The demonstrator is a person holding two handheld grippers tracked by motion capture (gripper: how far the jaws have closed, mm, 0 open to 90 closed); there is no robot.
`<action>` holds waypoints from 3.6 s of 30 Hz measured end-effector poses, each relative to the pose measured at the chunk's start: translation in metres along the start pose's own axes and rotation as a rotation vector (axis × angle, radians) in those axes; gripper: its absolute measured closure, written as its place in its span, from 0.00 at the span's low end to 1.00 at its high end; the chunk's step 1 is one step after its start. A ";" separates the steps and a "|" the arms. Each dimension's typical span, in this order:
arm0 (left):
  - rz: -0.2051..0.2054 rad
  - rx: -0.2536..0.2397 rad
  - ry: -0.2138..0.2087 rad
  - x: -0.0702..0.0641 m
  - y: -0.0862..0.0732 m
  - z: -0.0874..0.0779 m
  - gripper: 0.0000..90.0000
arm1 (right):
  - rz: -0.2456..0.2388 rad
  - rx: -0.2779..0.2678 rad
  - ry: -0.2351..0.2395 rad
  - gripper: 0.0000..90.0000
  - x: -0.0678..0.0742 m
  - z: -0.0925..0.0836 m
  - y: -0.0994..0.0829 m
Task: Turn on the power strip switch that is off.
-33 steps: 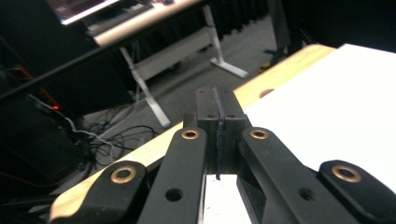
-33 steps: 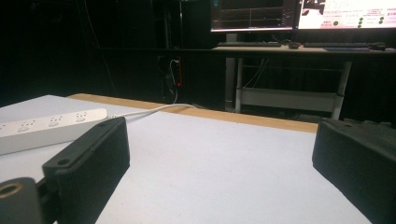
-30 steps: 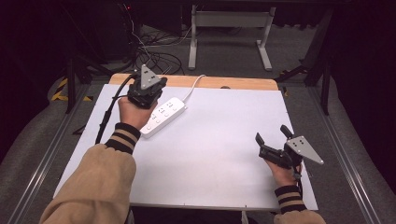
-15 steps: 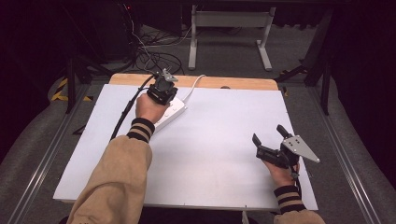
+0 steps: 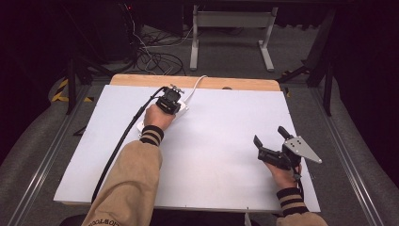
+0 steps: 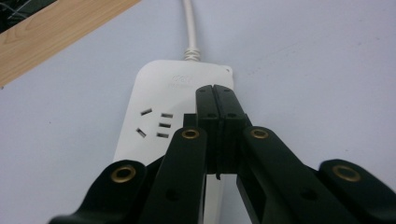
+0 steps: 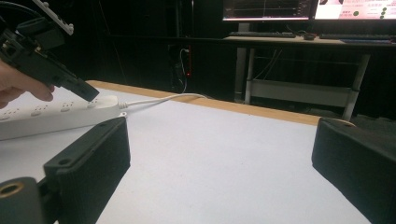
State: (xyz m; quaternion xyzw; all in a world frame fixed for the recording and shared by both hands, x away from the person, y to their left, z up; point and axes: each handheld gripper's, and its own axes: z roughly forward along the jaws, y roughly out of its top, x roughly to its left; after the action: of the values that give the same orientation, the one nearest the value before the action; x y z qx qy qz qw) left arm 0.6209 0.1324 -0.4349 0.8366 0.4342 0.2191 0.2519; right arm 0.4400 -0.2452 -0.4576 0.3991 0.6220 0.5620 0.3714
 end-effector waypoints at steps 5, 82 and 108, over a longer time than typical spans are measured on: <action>-0.008 0.013 0.000 0.000 -0.002 0.006 1.00 | -0.003 0.011 0.002 0.06 0.002 0.000 -0.001; -0.108 -0.043 -0.019 0.005 -0.015 0.011 1.00 | -0.005 -0.007 -0.025 0.07 -0.001 -0.008 0.001; -0.100 -0.081 -0.042 0.005 -0.017 0.012 1.00 | -0.003 -0.002 -0.022 0.07 -0.002 -0.007 0.001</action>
State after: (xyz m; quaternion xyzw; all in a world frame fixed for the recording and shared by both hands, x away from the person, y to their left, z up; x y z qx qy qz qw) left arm 0.6203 0.1423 -0.4533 0.8074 0.4608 0.2060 0.3054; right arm 0.4346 -0.2495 -0.4561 0.4040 0.6178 0.5578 0.3795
